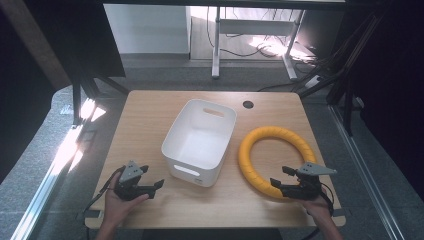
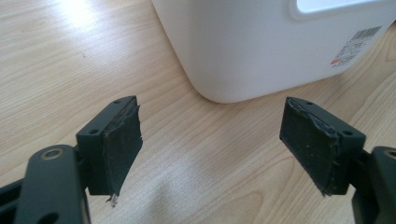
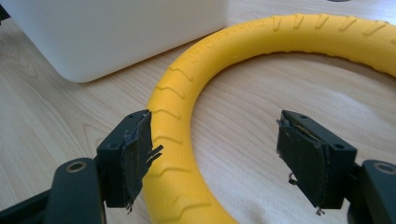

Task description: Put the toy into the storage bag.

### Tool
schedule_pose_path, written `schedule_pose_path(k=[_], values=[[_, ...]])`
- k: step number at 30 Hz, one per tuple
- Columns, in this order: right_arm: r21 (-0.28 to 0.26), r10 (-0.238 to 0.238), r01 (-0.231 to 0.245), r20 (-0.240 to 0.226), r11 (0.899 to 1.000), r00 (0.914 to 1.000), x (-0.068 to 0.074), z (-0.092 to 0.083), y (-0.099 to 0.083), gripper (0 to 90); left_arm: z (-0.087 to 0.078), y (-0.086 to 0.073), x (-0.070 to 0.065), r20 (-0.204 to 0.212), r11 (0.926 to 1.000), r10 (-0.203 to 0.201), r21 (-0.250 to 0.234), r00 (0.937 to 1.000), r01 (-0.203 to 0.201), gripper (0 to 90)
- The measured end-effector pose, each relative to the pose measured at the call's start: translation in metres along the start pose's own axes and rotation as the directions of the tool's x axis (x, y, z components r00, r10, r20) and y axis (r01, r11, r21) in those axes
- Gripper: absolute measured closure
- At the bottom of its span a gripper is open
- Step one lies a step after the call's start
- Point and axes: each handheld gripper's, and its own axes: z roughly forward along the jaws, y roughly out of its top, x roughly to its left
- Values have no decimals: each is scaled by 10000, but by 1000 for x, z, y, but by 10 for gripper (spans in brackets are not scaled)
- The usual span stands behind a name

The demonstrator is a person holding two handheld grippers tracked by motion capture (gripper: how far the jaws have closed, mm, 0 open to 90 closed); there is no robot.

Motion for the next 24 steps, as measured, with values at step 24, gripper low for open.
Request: schedule_pose_path(k=[24], values=[[1136, -1052, 1095, -429, 9875, 9935, 2, -12, 26, 281, -3, 4, -2, 13, 9998, -154, 127, 9999, 154, 222]])
